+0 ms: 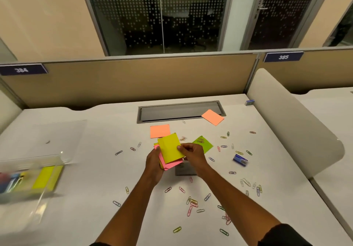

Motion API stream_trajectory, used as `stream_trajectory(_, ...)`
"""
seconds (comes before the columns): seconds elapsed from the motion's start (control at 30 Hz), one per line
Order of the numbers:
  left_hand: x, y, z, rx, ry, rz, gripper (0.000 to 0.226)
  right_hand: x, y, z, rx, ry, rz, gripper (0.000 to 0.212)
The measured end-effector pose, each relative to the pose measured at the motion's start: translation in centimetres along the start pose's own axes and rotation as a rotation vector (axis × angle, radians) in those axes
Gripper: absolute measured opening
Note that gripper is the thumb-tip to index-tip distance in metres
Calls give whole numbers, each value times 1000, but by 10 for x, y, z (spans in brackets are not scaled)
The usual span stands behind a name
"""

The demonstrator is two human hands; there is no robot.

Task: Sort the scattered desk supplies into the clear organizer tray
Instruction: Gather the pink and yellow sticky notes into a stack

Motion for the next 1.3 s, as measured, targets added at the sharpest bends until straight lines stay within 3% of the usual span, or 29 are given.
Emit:
stream_trajectory(0.23,-80,-28,12,74,-12,94,36,83,-13,-7,-30,99,-126,33)
stream_trajectory(0.37,-137,-52,17,90,-6,107,33,141,-15,-16,82,229,-76,51)
stream_trajectory(0.47,-170,-71,20,123,36,172,33,182,-19,-20,177,352,-35,47)
stream_trajectory(0.63,-236,-110,26,228,-16,325,25,260,-22,-29,187,414,-44,47)
stream_trajectory(0.73,-276,-128,31,317,-67,485,35,303,-23,-36,176,457,-36,50)
stream_trajectory(0.87,-328,-162,24,556,-215,767,34,357,-26,-46,137,475,-37,57)
stream_trajectory(1.03,-391,-182,17,740,-218,1067,42,411,-26,-51,38,426,-164,55)
stream_trajectory(1.3,-453,-173,20,660,-92,1335,70,470,-25,-56,-203,286,-506,49)
Point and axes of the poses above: each hand's wrist, its own z-axis towards the middle knuckle, its own x-axis out of the palm, y = z × x, the point moved 4 cm from there along z, towards the middle knuckle, and after that the axes turned 12 degrees about x, right-handed, at the moved point
